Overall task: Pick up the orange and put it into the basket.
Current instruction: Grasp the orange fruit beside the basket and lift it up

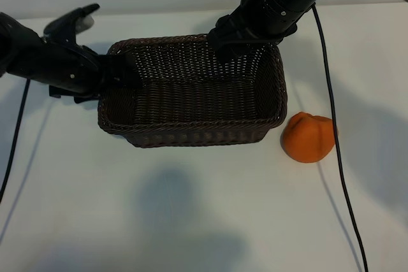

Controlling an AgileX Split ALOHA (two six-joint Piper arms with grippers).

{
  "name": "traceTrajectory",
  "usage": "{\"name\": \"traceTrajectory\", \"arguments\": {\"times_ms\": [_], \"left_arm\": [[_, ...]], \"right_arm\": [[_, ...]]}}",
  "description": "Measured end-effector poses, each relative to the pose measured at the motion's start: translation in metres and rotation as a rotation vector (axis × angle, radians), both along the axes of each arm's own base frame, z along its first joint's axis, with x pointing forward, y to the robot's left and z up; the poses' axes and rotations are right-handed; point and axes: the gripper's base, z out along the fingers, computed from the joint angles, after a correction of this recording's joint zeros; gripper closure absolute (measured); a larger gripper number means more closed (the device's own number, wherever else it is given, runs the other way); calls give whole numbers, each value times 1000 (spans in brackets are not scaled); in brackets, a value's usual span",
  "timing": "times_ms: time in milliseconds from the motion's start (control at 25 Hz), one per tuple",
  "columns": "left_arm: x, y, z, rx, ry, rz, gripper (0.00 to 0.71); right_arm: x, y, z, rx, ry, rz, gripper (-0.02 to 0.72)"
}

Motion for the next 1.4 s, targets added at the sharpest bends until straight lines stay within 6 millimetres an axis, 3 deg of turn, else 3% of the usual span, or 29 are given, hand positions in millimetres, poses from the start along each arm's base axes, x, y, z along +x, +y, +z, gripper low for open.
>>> {"name": "traceTrajectory", "arguments": {"times_ms": [440, 720, 1120, 1280, 1400], "left_arm": [[-13, 16, 55, -18, -109, -6, 114], [-4, 18, 92, 19, -159, -27, 116], [3, 32, 117, 180, -127, 35, 116], [3, 31, 118, 158, -123, 40, 116], [3, 27, 119, 120, -130, 31, 116]], "right_arm": [[0, 0, 0, 0, 0, 0, 108], [0, 0, 0, 0, 0, 0, 108], [0, -3, 2, -30, -26, 5, 108], [-1, -21, 10, -129, -37, -45, 108], [0, -56, 17, -210, 2, -168, 108]]}}
